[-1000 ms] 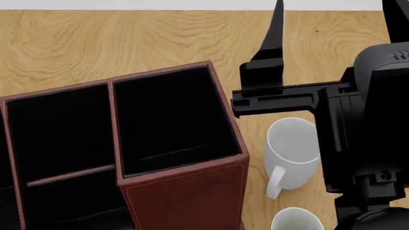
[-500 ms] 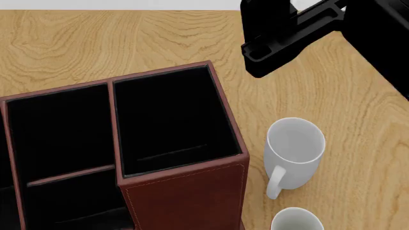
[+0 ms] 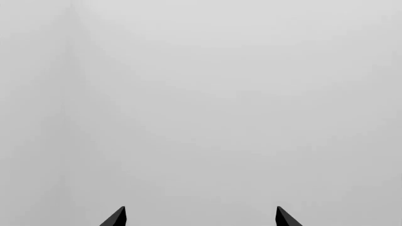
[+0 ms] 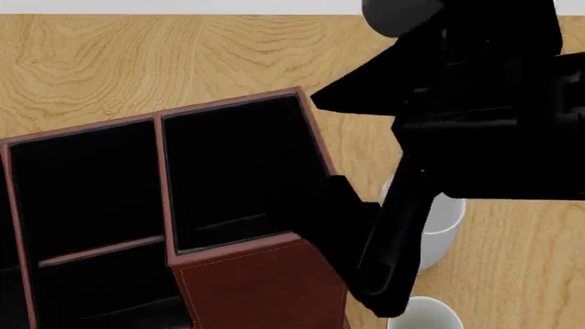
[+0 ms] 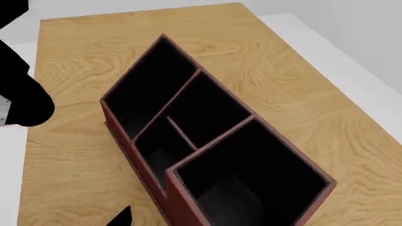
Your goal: Pick up the book and place it in the right compartment of the caddy.
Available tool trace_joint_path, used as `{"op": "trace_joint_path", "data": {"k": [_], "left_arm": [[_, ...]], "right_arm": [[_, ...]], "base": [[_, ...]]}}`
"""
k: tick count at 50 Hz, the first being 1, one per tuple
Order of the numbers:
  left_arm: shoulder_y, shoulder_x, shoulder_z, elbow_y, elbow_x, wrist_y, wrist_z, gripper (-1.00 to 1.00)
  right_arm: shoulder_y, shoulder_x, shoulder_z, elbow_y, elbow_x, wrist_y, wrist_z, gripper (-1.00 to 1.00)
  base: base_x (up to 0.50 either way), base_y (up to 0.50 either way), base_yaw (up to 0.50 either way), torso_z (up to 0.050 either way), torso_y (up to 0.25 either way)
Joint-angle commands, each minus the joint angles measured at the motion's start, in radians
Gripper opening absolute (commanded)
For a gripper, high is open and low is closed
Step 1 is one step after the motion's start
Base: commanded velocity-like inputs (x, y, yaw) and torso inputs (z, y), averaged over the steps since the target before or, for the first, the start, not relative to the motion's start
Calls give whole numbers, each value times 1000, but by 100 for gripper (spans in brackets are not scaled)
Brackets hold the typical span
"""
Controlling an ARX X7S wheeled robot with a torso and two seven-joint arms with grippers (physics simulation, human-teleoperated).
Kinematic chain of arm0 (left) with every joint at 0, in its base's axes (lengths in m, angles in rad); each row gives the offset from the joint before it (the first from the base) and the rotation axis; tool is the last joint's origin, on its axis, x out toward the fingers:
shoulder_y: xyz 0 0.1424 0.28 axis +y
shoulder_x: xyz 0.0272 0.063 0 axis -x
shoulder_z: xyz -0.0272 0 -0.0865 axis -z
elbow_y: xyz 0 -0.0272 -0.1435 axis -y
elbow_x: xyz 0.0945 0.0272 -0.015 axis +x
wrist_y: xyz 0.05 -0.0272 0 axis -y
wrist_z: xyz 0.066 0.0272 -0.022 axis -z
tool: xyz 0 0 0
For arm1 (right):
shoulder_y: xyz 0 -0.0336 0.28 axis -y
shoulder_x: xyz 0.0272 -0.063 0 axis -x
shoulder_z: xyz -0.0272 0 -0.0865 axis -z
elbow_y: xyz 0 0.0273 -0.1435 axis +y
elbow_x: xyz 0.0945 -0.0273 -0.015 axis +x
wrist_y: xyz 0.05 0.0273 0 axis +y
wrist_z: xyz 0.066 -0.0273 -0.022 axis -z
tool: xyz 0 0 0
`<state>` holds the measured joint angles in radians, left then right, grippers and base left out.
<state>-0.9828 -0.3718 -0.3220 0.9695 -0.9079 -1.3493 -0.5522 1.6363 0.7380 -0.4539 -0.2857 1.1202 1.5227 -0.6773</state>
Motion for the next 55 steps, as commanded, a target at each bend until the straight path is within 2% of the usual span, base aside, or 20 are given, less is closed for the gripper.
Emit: {"op": "trace_joint_path", "data": {"k": [1,9,16,22,25,29,55], "left_arm": [[4,-10,-8,-1,-25,11,-17,100],[28,-14,-2,-8,-21,40,-19,100],[38,-20,13,-17,-14,64,-18,100],[46,-27,10,-18,-20,70,-23,100],[48,-28,14,-19,-22,73,-26,100],[48,-28,13,-19,-31,74,-32,100],[68,-49,8,-18,-66,94,-60,100]], "right_arm": [[167,95,-307,1,-11,21,-261,100],[239,117,-505,-53,-91,-27,-411,100],[232,118,-588,-95,-97,-39,-455,100],[213,115,-603,-112,-76,-36,-447,100],[216,126,-669,-152,-104,-52,-478,100],[194,117,-664,-162,-81,-54,-457,100],[134,80,-866,-216,-271,-246,-485,100]], "base": [[0,0,0,0,0],[0,0,0,0,0],[0,0,0,0,0],[0,0,0,0,0],[0,0,0,0,0],[0,0,0,0,0],[0,0,0,0,0]]}}
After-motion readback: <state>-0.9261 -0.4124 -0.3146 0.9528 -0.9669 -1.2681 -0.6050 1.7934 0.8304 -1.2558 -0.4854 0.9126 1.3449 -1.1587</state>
